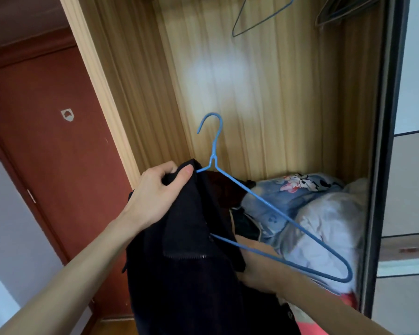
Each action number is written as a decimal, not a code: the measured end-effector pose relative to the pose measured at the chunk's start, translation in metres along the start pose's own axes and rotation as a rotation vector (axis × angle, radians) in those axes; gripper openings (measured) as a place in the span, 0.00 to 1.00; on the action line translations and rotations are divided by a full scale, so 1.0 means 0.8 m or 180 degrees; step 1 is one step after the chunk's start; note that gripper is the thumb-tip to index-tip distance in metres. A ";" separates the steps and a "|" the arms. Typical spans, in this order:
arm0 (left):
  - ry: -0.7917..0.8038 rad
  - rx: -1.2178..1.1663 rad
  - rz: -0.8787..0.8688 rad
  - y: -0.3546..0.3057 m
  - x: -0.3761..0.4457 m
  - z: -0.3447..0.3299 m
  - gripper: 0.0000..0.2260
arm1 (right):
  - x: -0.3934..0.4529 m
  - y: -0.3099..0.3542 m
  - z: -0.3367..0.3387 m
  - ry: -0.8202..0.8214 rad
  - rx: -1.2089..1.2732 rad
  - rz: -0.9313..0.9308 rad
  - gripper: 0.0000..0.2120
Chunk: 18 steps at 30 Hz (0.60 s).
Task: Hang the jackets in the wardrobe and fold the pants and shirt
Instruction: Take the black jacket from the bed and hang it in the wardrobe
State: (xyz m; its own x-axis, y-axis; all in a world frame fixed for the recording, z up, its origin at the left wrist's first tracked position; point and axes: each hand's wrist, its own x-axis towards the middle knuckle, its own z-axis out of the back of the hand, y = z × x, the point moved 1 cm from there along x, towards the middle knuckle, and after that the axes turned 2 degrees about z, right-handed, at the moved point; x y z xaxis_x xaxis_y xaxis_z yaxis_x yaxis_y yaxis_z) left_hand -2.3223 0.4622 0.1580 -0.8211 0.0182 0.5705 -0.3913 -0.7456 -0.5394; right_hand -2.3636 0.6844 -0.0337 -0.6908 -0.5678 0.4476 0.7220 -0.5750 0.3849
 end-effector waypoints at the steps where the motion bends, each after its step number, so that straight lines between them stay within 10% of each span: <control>1: -0.0027 -0.0108 0.0043 0.002 0.000 0.002 0.28 | -0.002 -0.005 -0.012 0.0108 0.0010 -0.0144 0.28; 6: -0.0024 -0.0189 0.0159 0.022 -0.010 0.020 0.30 | 0.009 -0.039 -0.025 0.0149 0.0838 -0.0698 0.07; 18: -0.0325 0.1763 -0.1083 0.084 -0.049 0.065 0.21 | 0.066 -0.041 0.174 -0.0711 -0.0115 -0.0306 0.06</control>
State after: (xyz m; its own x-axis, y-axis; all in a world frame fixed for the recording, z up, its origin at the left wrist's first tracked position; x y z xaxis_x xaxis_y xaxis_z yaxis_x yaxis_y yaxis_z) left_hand -2.2945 0.3765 0.1314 -0.6352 0.2705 0.7234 -0.3279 -0.9425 0.0645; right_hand -2.4182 0.7556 0.0897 -0.7277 -0.3673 0.5793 0.6487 -0.6431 0.4071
